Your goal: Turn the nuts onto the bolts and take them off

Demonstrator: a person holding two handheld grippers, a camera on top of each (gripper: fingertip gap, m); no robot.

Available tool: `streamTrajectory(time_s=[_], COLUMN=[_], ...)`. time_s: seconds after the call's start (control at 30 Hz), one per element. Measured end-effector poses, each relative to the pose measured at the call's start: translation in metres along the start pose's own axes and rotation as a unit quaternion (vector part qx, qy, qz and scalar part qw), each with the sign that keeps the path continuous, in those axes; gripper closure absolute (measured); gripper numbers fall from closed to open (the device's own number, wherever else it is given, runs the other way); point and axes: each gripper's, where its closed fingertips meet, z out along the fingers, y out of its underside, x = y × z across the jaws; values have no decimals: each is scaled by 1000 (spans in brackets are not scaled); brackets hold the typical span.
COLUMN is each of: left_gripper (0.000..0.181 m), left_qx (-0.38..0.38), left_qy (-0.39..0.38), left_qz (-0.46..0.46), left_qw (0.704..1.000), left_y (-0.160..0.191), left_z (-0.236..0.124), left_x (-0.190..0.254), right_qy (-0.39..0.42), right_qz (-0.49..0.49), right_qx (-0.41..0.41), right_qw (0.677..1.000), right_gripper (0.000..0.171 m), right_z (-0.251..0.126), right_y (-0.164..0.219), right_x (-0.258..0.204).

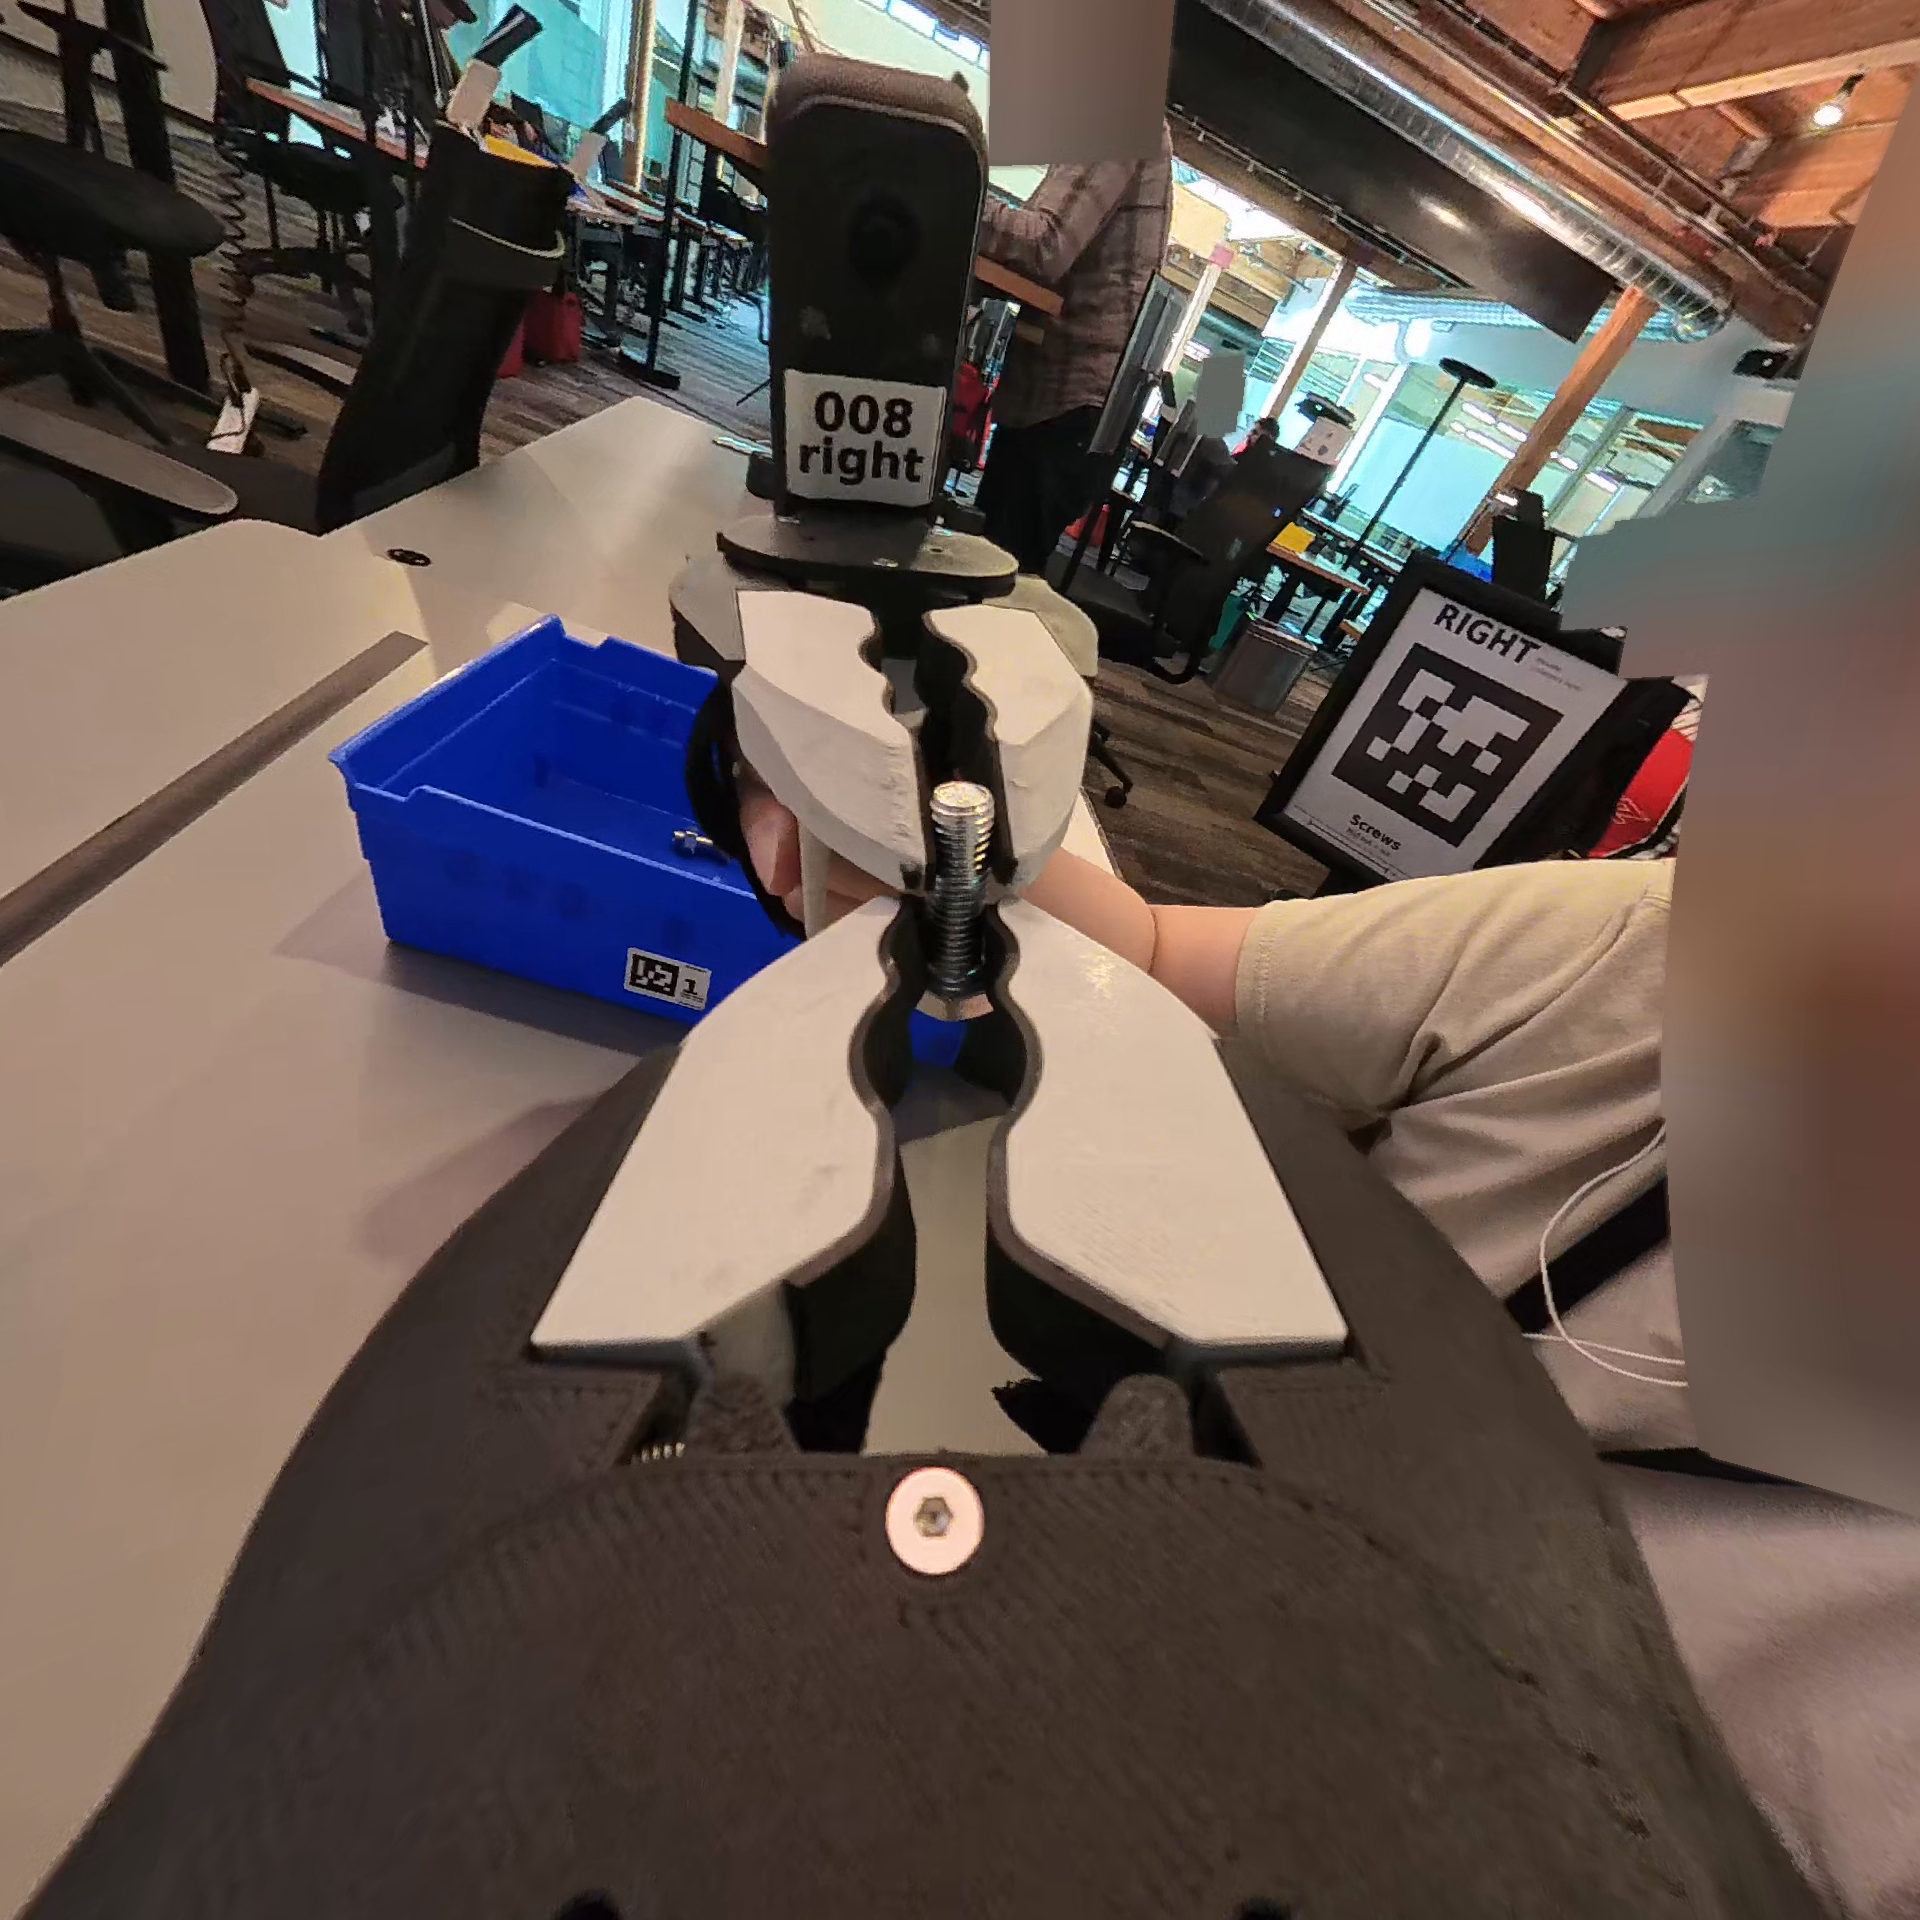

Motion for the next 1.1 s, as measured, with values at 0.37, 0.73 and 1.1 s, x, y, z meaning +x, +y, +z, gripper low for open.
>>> streamTrajectory(time_s=[0.37,0.73,1.1], left_gripper=[172,172,172], left_qx=[58,95,79], left_qy=[-90,-132,-142], left_qz=[126,191,198], left_qw=[986,968,967], left_y=[-45,-69,-66], left_z=[-64,-115,-111], left_x=[14,51,53], right_qy=[2,54,97], right_qz=[-261,-133,-79], right_qx=[-429,-694,-748], right_qw=[865,705,652], right_gripper=[133,139,142], right_z=[-51,-86,-101], right_y=[126,239,263], right_x=[-4,27,37])
